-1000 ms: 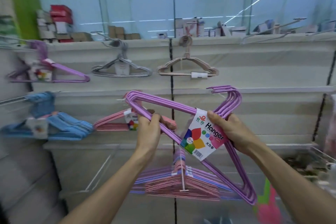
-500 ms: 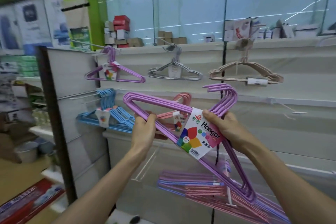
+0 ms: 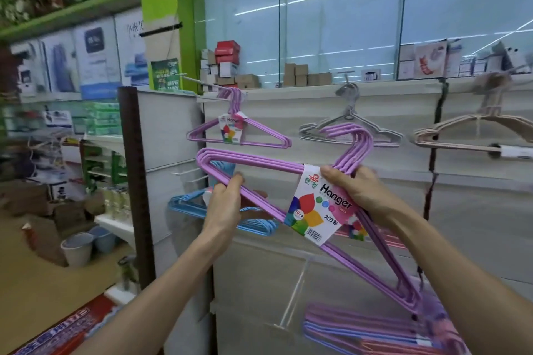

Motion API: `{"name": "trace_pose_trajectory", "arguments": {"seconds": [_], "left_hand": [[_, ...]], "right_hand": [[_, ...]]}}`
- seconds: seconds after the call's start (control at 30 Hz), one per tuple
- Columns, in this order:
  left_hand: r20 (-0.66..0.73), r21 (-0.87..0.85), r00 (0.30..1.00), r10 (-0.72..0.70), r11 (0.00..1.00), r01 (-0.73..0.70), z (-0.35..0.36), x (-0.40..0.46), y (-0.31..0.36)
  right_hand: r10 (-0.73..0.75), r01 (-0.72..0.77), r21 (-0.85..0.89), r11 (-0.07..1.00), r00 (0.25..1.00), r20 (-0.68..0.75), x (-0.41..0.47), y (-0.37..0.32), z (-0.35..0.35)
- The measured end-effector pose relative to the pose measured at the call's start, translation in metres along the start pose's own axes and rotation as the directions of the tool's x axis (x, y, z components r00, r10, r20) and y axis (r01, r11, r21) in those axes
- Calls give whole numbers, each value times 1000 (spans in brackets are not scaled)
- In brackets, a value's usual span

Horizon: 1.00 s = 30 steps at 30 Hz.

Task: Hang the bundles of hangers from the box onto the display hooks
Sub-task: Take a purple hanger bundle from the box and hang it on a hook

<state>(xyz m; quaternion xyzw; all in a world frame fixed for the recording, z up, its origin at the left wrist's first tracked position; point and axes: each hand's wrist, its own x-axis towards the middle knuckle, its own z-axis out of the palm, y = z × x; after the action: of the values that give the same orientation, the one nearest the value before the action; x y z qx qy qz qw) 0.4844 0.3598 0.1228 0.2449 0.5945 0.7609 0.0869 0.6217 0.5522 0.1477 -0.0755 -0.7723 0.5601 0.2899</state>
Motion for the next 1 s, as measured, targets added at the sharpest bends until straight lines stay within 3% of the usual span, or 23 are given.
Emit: {"name": "trace_pose_trajectory", "arguments": {"seconds": [0.47, 1.0], "left_hand": [[23, -246, 999, -32, 969, 37, -93, 137, 8], [161, -386, 983, -92, 910, 148, -109, 290, 8]], "right_hand": [[-112, 115, -131, 985, 993, 31, 134, -30, 104], [-208, 225, -356, 907, 974, 86, 293, -51, 121]]}}
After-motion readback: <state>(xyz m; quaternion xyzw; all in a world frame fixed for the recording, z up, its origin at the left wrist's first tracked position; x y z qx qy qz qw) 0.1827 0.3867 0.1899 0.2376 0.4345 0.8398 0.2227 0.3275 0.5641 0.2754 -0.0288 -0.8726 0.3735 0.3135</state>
